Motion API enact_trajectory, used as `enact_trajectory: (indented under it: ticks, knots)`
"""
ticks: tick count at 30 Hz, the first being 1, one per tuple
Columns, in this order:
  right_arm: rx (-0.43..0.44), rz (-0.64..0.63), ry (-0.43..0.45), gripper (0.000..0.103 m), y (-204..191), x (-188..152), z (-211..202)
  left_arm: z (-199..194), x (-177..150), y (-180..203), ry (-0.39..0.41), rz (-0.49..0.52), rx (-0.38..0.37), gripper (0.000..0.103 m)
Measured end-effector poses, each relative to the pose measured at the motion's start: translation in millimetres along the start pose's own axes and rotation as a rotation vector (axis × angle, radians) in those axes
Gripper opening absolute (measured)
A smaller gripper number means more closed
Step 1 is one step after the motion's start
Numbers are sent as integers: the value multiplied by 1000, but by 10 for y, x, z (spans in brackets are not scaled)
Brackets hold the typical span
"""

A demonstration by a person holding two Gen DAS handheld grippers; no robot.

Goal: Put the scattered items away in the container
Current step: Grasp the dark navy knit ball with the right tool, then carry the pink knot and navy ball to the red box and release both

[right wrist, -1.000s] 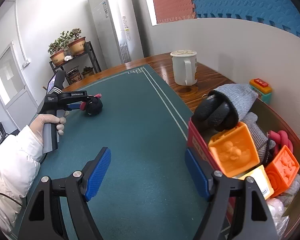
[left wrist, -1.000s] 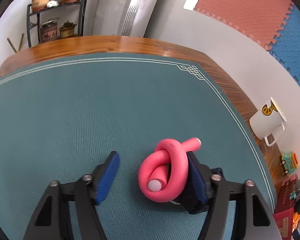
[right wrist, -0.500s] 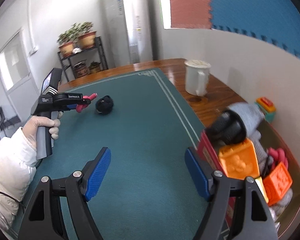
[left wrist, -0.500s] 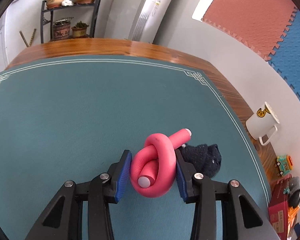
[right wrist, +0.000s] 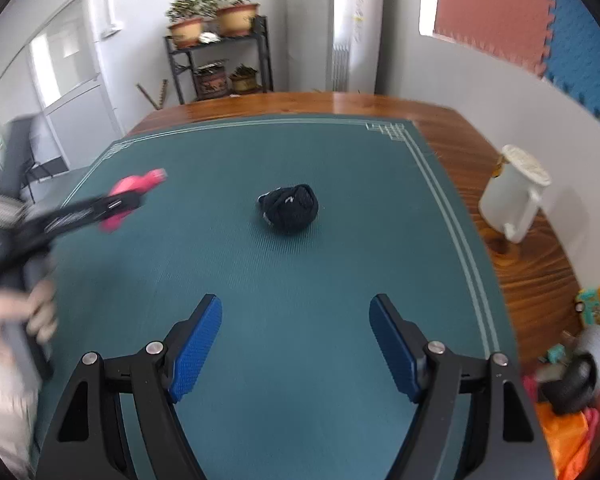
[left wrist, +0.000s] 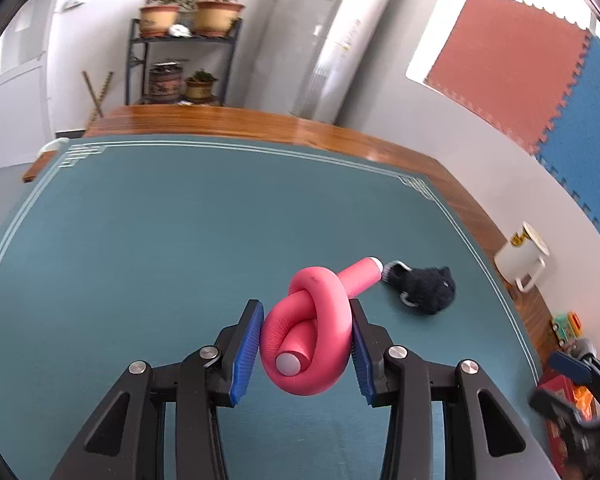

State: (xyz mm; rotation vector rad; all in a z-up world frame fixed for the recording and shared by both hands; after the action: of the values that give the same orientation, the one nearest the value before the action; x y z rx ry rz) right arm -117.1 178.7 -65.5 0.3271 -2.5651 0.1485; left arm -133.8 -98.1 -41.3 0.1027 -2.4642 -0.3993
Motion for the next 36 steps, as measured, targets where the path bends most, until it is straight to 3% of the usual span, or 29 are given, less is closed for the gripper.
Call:
enact_trajectory:
  ticks: [6,12,17,24,28,36]
  knots:
    - [19,116,-14,80,52,332,477,-2,39,-110,26,-30,18,43]
    - [106,215,17,80,97,636,841,29,58,-195,19,-47,28,43]
    - [158,277,-8,80,136,696,1121,116,65,-252,3,-59,42,43]
    - [106,218,-8,79,-15,682,1285,185,53,-296,-13,-63,54,43]
    - [10,134,0,62,-106,675,1331,238,17,-254,-30,-51,53,43]
    - [9,145,19,56,-38,620,1274,244,10,-252,-34,-61,51,43]
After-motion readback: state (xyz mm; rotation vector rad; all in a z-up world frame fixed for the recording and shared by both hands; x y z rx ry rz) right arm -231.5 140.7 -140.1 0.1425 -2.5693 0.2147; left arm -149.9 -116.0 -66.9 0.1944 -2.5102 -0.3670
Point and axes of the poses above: each gripper's, at about its wrist camera, not at the fingertips, and z roughly the way its jaws point, y to its right, x to its top, the point moved 6 cm from there along z, roughly the way its jaws point, and after that the axes turned 7 degrees about -y, right-handed, at the moved point
